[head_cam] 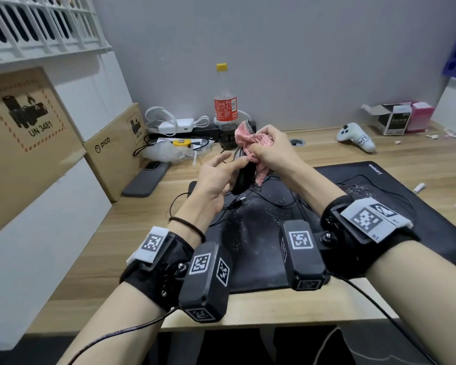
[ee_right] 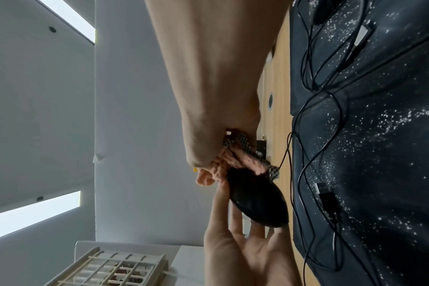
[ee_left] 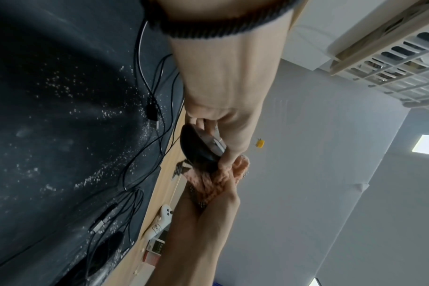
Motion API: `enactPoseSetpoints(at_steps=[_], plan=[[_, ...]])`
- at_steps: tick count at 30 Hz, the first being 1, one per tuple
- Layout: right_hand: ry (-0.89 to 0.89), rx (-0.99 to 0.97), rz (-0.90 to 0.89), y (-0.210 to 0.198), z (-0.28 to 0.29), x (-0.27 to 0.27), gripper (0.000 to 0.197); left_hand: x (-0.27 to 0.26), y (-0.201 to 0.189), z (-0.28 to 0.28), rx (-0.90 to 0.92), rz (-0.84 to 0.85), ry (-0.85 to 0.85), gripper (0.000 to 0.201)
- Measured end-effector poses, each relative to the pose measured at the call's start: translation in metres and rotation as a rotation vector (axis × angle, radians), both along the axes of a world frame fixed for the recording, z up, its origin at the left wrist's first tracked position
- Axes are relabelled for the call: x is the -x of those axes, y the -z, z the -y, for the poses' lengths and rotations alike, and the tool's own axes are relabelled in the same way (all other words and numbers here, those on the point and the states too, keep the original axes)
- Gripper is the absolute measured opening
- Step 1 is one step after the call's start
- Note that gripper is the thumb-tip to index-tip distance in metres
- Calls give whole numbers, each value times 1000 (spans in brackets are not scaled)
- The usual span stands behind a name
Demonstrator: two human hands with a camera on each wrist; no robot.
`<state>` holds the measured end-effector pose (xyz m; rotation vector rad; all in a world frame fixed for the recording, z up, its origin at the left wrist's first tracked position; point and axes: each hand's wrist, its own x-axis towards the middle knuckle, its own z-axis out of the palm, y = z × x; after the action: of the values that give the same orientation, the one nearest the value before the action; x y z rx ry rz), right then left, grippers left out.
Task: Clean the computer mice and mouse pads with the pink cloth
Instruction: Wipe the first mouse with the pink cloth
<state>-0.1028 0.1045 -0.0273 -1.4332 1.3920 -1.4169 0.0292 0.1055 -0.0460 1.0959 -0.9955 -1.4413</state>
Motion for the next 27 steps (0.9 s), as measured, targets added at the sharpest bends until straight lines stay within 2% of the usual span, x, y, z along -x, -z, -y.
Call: enactPoseSetpoints(at_steps=[4, 10, 14, 19, 21, 25, 27], plan=[[95, -3, 25, -7, -1, 2, 13, -4, -2, -7, 89, 95, 101, 61], [40, -23, 90, -16, 5, 5, 11, -12, -18, -5, 147, 57, 42, 69], [-28, -82, 46, -13, 2, 6, 14, -13, -13, -4, 149, 72, -9, 69], [25, -83, 25, -13, 1, 9, 14, -13, -9, -6, 224, 148, 65, 64], [5, -81, 22, -14, 0, 9, 13, -14, -8, -4, 238, 153, 27, 67], [-184, -149, 17, -17, -6, 10, 10, -17, -6, 2, 212, 112, -100, 66], [-133, -124, 25, -17, -7, 10, 12, -16, -5, 3, 187, 66, -108, 61]])
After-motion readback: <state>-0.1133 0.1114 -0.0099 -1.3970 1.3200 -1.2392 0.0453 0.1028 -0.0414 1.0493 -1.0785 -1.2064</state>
